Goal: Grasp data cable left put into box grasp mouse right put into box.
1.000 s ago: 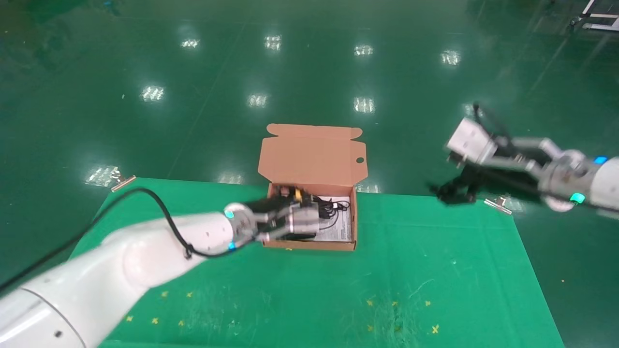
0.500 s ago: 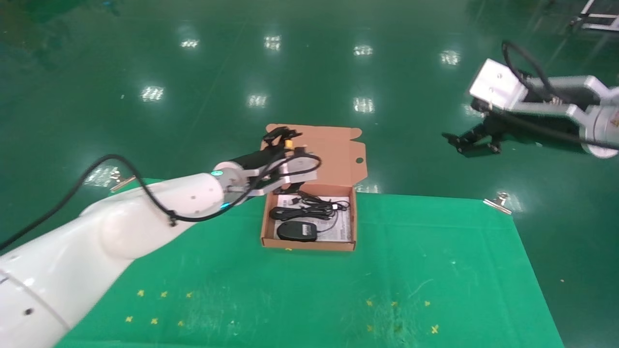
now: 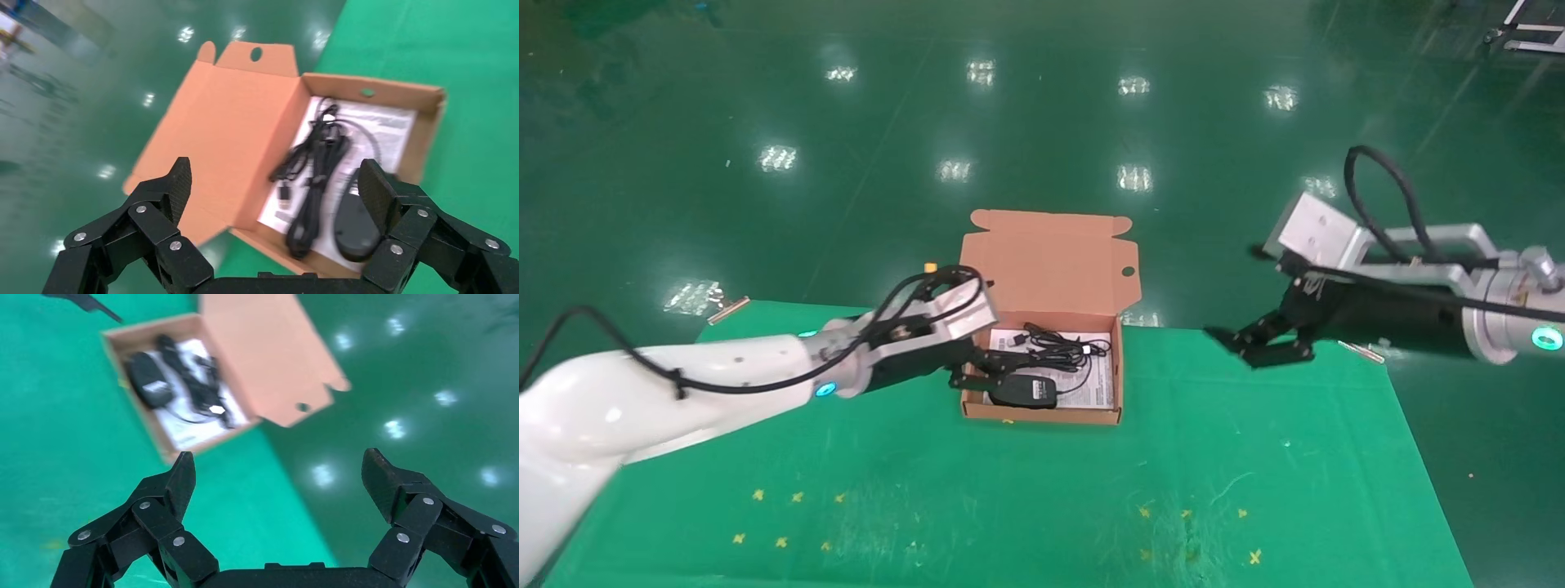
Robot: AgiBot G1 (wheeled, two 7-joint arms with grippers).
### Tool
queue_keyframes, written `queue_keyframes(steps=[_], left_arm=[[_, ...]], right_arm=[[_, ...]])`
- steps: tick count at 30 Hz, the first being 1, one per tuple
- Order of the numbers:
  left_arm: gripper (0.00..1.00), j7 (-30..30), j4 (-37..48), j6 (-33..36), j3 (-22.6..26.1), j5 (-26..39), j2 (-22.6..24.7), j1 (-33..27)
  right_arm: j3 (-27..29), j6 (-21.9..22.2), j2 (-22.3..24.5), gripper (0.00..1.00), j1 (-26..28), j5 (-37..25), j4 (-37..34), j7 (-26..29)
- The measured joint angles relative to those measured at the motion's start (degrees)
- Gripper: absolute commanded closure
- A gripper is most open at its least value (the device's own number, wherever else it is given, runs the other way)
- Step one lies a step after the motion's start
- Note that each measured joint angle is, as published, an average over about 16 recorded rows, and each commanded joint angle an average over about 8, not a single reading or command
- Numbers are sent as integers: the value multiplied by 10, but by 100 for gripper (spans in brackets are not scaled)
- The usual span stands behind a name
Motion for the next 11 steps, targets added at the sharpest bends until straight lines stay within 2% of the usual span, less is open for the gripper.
queue_keyframes(steps=[11], left_arm=[[0,-11,-29,64,-41,-57,-38,22]], right_arm=[[58,-49,0,0,-46,57,-3,-32]])
